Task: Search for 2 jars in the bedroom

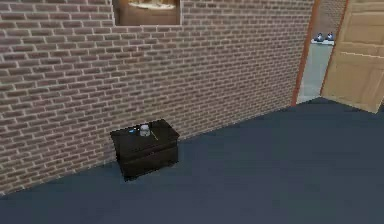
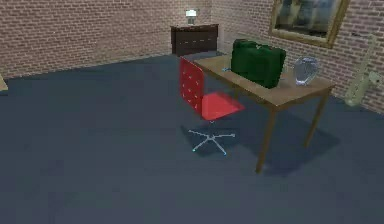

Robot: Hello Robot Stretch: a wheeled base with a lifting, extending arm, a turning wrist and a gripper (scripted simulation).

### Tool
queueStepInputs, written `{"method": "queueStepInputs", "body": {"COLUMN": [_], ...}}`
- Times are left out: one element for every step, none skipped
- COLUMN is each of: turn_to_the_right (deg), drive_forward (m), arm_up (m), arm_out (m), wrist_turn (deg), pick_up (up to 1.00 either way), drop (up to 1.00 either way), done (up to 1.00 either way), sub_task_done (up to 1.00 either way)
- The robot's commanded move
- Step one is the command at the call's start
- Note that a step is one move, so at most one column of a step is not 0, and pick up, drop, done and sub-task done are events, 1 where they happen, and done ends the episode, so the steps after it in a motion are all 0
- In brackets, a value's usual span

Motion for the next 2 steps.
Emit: {"method": "queueStepInputs", "body": {"turn_to_the_right": [-21.0,0.0], "drive_forward": [0.00,1.00], "arm_up": [0.00,0.00], "arm_out": [0.00,0.00], "wrist_turn": [0.0,0.0], "pick_up": [0.00,0.00], "drop": [0.00,0.00], "done": [0.00,0.00], "sub_task_done": [0.00,0.00]}}
